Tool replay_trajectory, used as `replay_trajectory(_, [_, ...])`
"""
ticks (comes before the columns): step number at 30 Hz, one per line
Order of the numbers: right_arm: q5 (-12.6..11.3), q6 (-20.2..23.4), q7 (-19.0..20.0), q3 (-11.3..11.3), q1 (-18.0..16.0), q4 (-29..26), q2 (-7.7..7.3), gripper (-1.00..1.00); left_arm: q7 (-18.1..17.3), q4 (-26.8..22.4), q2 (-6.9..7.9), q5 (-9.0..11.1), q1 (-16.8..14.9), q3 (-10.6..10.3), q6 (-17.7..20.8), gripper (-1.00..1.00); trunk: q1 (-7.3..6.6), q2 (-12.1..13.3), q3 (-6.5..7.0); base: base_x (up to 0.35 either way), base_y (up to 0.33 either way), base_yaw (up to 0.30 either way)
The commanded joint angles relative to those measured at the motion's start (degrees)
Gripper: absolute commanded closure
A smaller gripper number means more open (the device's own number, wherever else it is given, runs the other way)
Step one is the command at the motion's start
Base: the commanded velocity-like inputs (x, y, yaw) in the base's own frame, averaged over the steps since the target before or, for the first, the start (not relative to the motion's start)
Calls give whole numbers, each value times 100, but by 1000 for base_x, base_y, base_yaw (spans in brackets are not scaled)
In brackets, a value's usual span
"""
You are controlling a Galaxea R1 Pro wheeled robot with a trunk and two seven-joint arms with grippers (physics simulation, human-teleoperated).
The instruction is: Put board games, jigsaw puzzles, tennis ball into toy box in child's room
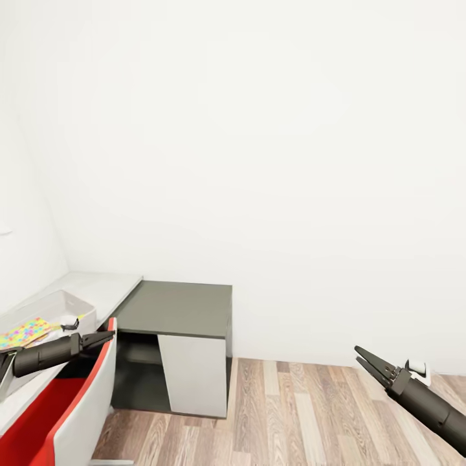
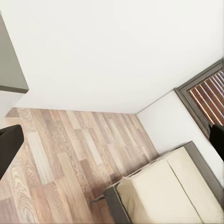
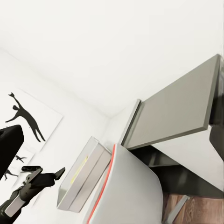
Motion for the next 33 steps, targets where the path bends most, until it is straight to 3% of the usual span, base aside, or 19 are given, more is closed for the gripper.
replay_trajectory(1, [-22,32,-1,-3,1,-1,-1,-100,-45,-2,-4,-61,-4,26,60,-100,1,-3,-1,-113,0,-281])
replay_trajectory(8, [-23,29,-1,-5,1,-1,1,-100,-45,-2,-6,-61,-4,25,60,-100,1,-3,-1,-117,0,-229])
replay_trajectory(22, [-20,40,-74,18,-4,-1,13,-100,-45,-2,-47,-61,-4,25,60,-100,1,-3,-30,-72,0,-28])
replay_trajectory(33, [-22,75,-311,43,-11,29,-8,-100,-45,6,-291,-106,-3,22,41,-100,1,-3,-125,-3,0,-1])
